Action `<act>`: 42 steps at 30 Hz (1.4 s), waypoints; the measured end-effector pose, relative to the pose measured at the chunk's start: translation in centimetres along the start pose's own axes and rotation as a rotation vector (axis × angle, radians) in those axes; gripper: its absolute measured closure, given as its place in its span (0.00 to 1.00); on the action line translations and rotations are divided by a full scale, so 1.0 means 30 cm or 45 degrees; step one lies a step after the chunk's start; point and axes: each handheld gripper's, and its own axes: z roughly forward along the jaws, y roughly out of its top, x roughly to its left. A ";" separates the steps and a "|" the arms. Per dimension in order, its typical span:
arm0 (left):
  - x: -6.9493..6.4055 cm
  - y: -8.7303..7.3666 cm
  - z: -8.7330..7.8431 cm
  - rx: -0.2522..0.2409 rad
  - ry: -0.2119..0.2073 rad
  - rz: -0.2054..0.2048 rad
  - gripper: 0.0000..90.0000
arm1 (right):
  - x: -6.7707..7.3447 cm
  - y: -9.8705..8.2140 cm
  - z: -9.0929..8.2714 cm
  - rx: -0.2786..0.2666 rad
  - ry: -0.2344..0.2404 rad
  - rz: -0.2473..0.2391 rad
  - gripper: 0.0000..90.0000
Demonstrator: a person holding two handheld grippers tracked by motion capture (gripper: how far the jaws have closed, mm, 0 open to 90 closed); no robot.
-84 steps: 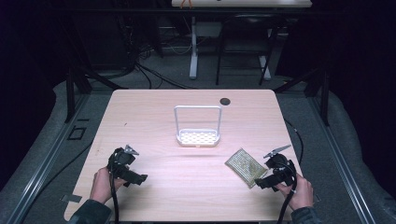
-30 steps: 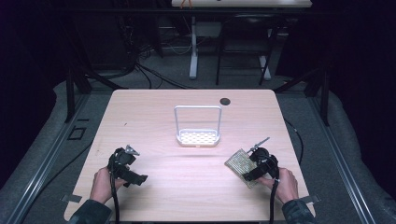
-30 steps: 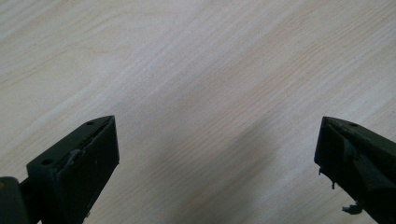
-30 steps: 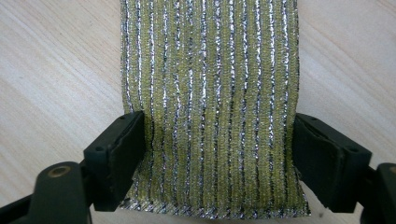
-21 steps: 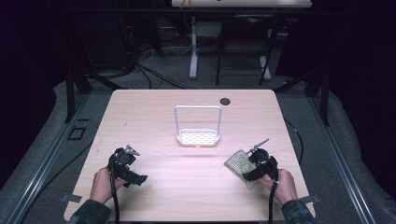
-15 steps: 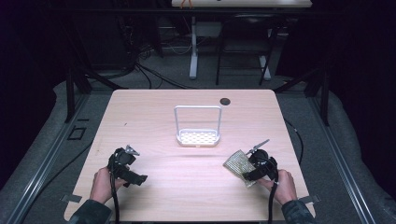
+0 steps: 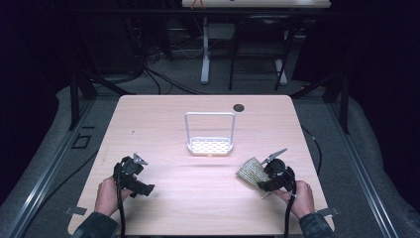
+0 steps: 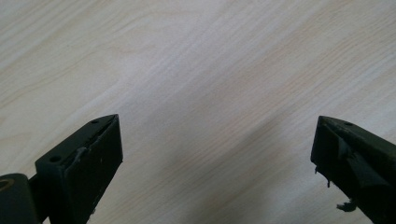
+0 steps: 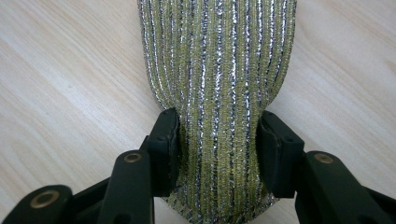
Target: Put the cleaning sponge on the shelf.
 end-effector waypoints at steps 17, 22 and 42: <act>0.000 0.002 0.024 0.064 0.066 0.005 0.05 | 0.015 0.014 -0.041 -0.096 -0.022 0.009 0.60; 0.001 0.003 0.025 0.070 0.072 0.006 0.06 | 0.024 0.021 -0.045 -0.108 -0.032 0.015 0.60; -0.002 0.006 0.002 0.012 0.099 0.003 0.09 | 0.097 0.082 -0.066 -0.239 -0.021 -0.012 0.61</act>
